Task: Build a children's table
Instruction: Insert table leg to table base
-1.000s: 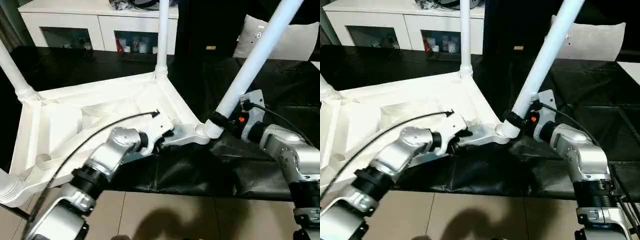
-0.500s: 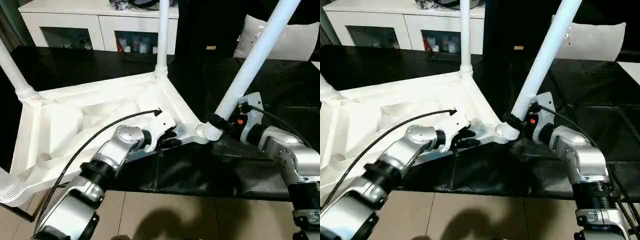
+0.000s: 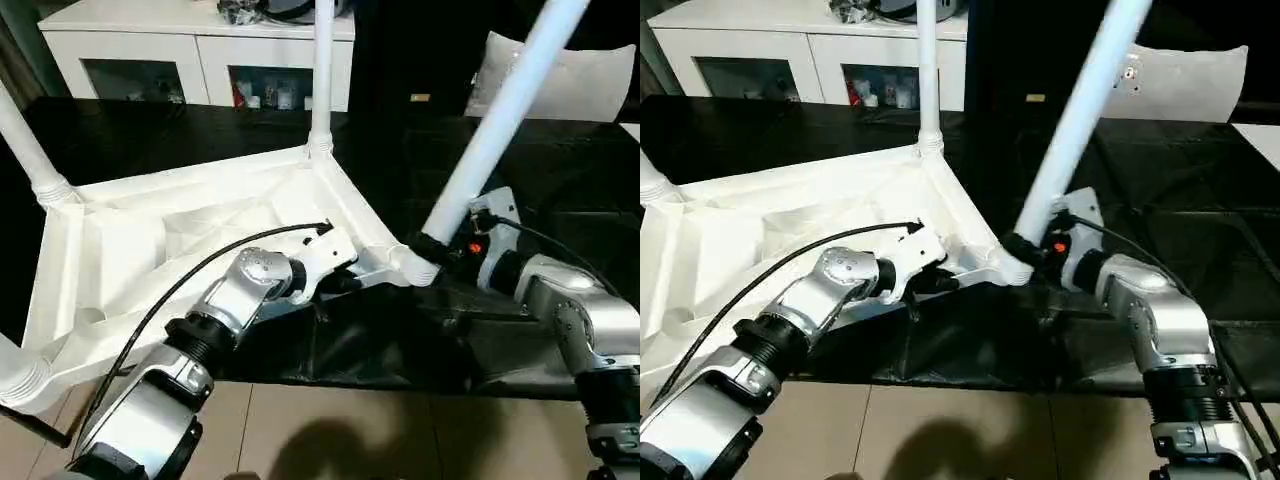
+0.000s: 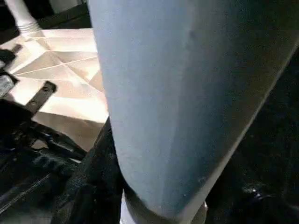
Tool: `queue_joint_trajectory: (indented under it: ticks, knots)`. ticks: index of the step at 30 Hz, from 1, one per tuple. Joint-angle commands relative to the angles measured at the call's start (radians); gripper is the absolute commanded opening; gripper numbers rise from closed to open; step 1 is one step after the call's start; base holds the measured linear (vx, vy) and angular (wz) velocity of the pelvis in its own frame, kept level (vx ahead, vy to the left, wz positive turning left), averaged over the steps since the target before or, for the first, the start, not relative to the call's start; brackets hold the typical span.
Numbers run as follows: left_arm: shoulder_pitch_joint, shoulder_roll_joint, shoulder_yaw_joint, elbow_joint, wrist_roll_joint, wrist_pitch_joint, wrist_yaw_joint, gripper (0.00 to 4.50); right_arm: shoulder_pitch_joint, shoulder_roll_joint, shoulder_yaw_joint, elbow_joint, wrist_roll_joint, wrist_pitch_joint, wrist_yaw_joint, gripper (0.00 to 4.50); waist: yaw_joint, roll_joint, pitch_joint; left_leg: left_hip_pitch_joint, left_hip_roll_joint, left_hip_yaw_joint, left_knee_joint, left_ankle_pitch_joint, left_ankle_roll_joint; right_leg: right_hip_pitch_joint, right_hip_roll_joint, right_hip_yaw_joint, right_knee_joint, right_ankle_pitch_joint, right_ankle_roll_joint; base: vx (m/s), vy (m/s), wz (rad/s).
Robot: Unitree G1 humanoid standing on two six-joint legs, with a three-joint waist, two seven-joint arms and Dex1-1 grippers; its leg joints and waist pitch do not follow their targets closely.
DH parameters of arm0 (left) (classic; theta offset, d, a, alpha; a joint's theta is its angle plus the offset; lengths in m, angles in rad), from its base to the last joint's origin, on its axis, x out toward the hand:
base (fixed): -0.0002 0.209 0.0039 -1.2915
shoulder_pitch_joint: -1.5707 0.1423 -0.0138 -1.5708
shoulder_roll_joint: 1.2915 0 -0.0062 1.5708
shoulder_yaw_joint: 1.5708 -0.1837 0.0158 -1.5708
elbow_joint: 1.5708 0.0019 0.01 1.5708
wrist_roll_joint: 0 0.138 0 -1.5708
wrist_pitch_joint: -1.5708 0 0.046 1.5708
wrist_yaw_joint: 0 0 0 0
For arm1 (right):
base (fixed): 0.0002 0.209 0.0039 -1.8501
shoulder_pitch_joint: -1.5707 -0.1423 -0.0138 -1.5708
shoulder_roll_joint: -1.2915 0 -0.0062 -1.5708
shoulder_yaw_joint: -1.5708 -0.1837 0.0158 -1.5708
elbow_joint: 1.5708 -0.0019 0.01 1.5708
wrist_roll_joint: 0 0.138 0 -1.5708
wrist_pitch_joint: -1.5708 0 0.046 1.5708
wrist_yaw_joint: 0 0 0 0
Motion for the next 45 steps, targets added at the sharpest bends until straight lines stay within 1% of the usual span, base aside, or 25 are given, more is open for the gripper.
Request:
queue_joint_trajectory:
  ticks: [1, 3, 4, 5, 7, 8, 9, 10, 12, 16, 17, 19, 22, 25, 29, 32, 36, 37, 39, 40, 41, 42, 43, 44, 45]
  knots:
    - [0.024, 0.043, -0.036, 0.0, 0.042, -0.004, -0.053, 0.0, -0.023, -0.022, 0.018, -0.04, 0.007, 0.002, 0.039, 1.89, 0.005, -0.013, -0.082, -0.017, 0.01, -0.005, -0.068, -0.036, 0.069, 0.089, -0.059, 0.053, -0.079, -0.349, -0.011, 0.0, 0.0, 0.0]
    - [0.039, 0.068, -0.049, -0.025, 0.046, -0.023, -0.099, 0.0, -0.031, -0.034, 0.039, -0.043, 0.006, 0.004, 0.072, 1.89, 0.004, -0.017, -0.082, -0.014, 0.013, -0.004, -0.069, -0.029, 0.072, 0.087, -0.06, 0.056, -0.075, -0.332, -0.025, 0.0, 0.0, 0.0]
    - [0.043, 0.073, -0.051, -0.031, 0.046, -0.029, -0.107, 0.0, -0.033, -0.036, 0.044, -0.042, 0.004, 0.005, 0.079, 1.89, 0.004, -0.015, -0.081, -0.015, 0.014, -0.004, -0.069, -0.028, 0.073, 0.087, -0.061, 0.056, -0.073, -0.331, -0.029, 0.0, 0.0, 0.0]
    - [0.055, 0.089, -0.054, -0.049, 0.042, -0.059, -0.141, 0.0, -0.038, -0.041, 0.058, -0.038, -0.001, 0.009, 0.098, 1.89, 0.004, -0.012, -0.081, -0.011, 0.015, -0.003, -0.069, -0.032, 0.072, 0.083, -0.062, 0.057, -0.075, -0.337, -0.034, 0.0, 0.0, 0.0]
    - [0.073, 0.106, -0.056, -0.079, 0.029, -0.083, -0.184, 0.0, -0.044, -0.045, 0.076, -0.031, -0.008, 0.011, 0.123, 1.89, 0.004, -0.019, -0.079, -0.011, 0.015, -0.001, -0.071, -0.043, 0.067, 0.083, -0.064, 0.058, -0.077, -0.363, -0.034, 0.0, 0.0, 0.0]
    - [0.075, 0.107, -0.056, -0.081, 0.028, -0.084, -0.187, 0.0, -0.044, -0.045, 0.078, -0.03, -0.009, 0.011, 0.124, 1.89, 0.004, -0.017, -0.078, -0.011, 0.017, -0.003, -0.072, -0.044, 0.066, 0.084, -0.065, 0.057, -0.076, -0.366, -0.035, 0.0, 0.0, 0.0]
    - [0.087, 0.121, -0.06, -0.103, 0.026, -0.086, -0.209, 0.0, -0.051, -0.044, 0.096, -0.015, -0.023, 0.007, 0.137, 1.89, 0.005, -0.015, -0.077, -0.007, 0.019, -0.001, -0.072, -0.049, 0.063, 0.08, -0.066, 0.059, -0.079, -0.372, -0.036, 0.0, 0.0, 0.0]
    - [0.092, 0.131, -0.064, -0.111, 0.032, -0.089, -0.215, 0.0, -0.057, -0.043, 0.107, -0.002, -0.033, 0.002, 0.142, 1.89, 0.005, -0.02, -0.078, -0.007, 0.02, -0.002, -0.073, -0.047, 0.06, 0.081, -0.065, 0.059, -0.077, -0.372, -0.038, 0.0, 0.0, 0.0]
    - [0.102, 0.149, -0.074, -0.13, 0.038, -0.091, -0.234, 0.0, -0.069, -0.039, 0.122, 0.019, -0.04, 0.0, 0.156, 1.89, 0.006, -0.019, -0.077, -0.008, 0.021, -0.002, -0.074, -0.047, 0.053, 0.08, -0.067, 0.061, -0.074, -0.368, -0.043, 0.0, 0.0, 0.0]
    - [0.113, 0.155, -0.069, -0.146, 0.03, -0.085, -0.246, 0.0, -0.079, -0.039, 0.148, 0.036, -0.047, 0.005, 0.182, 1.89, 0.004, -0.02, -0.077, -0.01, 0.02, -0.002, -0.074, -0.039, 0.052, 0.082, -0.066, 0.063, -0.071, -0.352, -0.045, 0.0, 0.0, 0.0]
    - [0.118, 0.159, -0.066, -0.152, 0.03, -0.088, -0.257, 0.0, -0.085, -0.041, 0.169, 0.058, -0.064, -0.002, 0.198, 1.89, 0.004, -0.021, -0.077, -0.01, 0.019, -0.001, -0.073, -0.04, 0.052, 0.082, -0.066, 0.063, -0.072, -0.353, -0.044, 0.0, 0.0, 0.0]
    - [0.124, 0.167, -0.063, -0.16, 0.032, -0.086, -0.276, 0.0, -0.094, -0.04, 0.184, 0.084, -0.076, -0.008, 0.209, 1.89, 0.004, -0.022, -0.078, -0.011, 0.02, -0.002, -0.073, -0.036, 0.05, 0.083, -0.067, 0.064, -0.07, -0.351, -0.044, 0.0, 0.0, 0.0]
    - [0.129, 0.174, -0.062, -0.172, 0.028, -0.084, -0.289, 0.0, -0.104, -0.036, 0.187, 0.108, -0.082, -0.016, 0.215, 1.89, 0.003, -0.021, -0.079, -0.01, 0.022, -0.003, -0.074, -0.035, 0.049, 0.082, -0.068, 0.064, -0.067, -0.337, -0.054, 0.0, 0.0, 0.0]
    - [0.134, 0.185, -0.059, -0.186, 0.026, -0.088, -0.301, 0.0, -0.117, -0.034, 0.192, 0.145, -0.091, -0.024, 0.229, 1.89, 0.001, -0.022, -0.079, -0.007, 0.022, -0.001, -0.074, -0.046, 0.046, 0.081, -0.067, 0.065, -0.069, -0.331, -0.064, 0.0, 0.0, 0.0]
    - [0.139, 0.187, -0.056, -0.196, 0.023, -0.087, -0.308, 0.0, -0.124, -0.015, 0.177, 0.188, -0.079, -0.039, 0.251, 1.89, 0.0, -0.024, -0.078, -0.006, 0.024, -0.002, -0.076, -0.069, 0.039, 0.081, -0.068, 0.064, -0.071, -0.345, -0.064, 0.0, 0.0, 0.0]
    - [0.142, 0.185, -0.054, -0.2, 0.021, -0.085, -0.306, 0.0, -0.123, -0.003, 0.162, 0.203, -0.06, -0.038, 0.257, 1.89, 0.001, -0.027, -0.08, -0.006, 0.022, -0.002, -0.076, -0.067, 0.035, 0.083, -0.067, 0.064, -0.071, -0.347, -0.059, 0.0, 0.0, 0.0]
    - [0.143, 0.175, -0.047, -0.191, 0.029, -0.082, -0.285, 0.0, -0.127, 0.023, 0.123, 0.26, -0.033, -0.051, 0.255, 1.89, 0.002, -0.025, -0.082, -0.007, 0.024, -0.003, -0.075, -0.05, 0.037, 0.084, -0.068, 0.064, -0.066, -0.317, -0.077, 0.0, 0.0, 0.0]
    - [0.143, 0.171, -0.043, -0.184, 0.035, -0.081, -0.269, 0.0, -0.122, 0.032, 0.105, 0.283, -0.023, -0.056, 0.256, 1.89, 0.001, -0.025, -0.082, -0.007, 0.025, -0.003, -0.075, -0.052, 0.038, 0.083, -0.068, 0.065, -0.066, -0.312, -0.083, 0.0, 0.0, 0.0]
    - [0.143, 0.168, -0.04, -0.181, 0.037, -0.078, -0.258, 0.0, -0.116, 0.036, 0.094, 0.291, -0.016, -0.058, 0.256, 1.88, 0.001, -0.024, -0.082, -0.006, 0.024, -0.003, -0.075, -0.057, 0.037, 0.084, -0.068, 0.064, -0.066, -0.314, -0.089, 0.0, 0.0, 0.0]
    - [0.144, 0.165, -0.035, -0.178, 0.035, -0.076, -0.25, 0.0, -0.102, 0.039, 0.079, 0.29, -0.005, -0.057, 0.253, 1.88, 0.002, -0.022, -0.082, -0.006, 0.024, -0.003, -0.075, -0.058, 0.036, 0.084, -0.068, 0.064, -0.066, -0.317, -0.089, 0.0, 0.0, 0.0]
    - [0.144, 0.165, -0.035, -0.178, 0.035, -0.076, -0.25, 0.0, -0.102, 0.039, 0.079, 0.29, -0.005, -0.057, 0.253, 1.88, 0.002, -0.023, -0.081, -0.006, 0.024, -0.002, -0.075, -0.059, 0.037, 0.084, -0.068, 0.064, -0.068, -0.319, -0.087, 0.0, 0.0, 0.0]
    - [0.145, 0.156, -0.021, -0.171, 0.029, -0.072, -0.232, 0.0, -0.069, 0.047, 0.048, 0.286, 0.017, -0.055, 0.246, 1.88, 0.003, -0.018, -0.08, -0.005, 0.024, -0.003, -0.076, -0.067, 0.035, 0.083, -0.068, 0.063, -0.069, -0.33, -0.084, 0.0, 0.0, 0.0]
    - [0.145, 0.152, -0.017, -0.169, 0.027, -0.072, -0.226, 0.0, -0.052, 0.051, 0.036, 0.285, 0.023, -0.059, 0.241, 1.88, 0.005, -0.017, -0.081, -0.002, 0.025, -0.002, -0.076, -0.074, 0.035, 0.082, -0.069, 0.064, -0.073, -0.337, -0.08, 0.0, 0.0, 0.0]
    - [0.145, 0.149, -0.014, -0.165, 0.027, -0.072, -0.22, 0.0, -0.027, 0.058, 0.025, 0.282, 0.028, -0.071, 0.236, 1.88, 0.006, -0.019, -0.08, -0.002, 0.025, -0.002, -0.076, -0.077, 0.035, 0.083, -0.069, 0.063, -0.075, -0.341, -0.078, 0.0, 0.0, 0.0]
    - [0.146, 0.147, -0.013, -0.162, 0.028, -0.072, -0.215, 0.0, -0.008, 0.062, 0.019, 0.277, 0.032, -0.081, 0.233, 1.88, 0.007, -0.017, -0.08, -0.001, 0.025, -0.002, -0.078, -0.089, 0.034, 0.082, -0.069, 0.062, -0.078, -0.353, -0.074, 0.0, 0.0, 0.0]
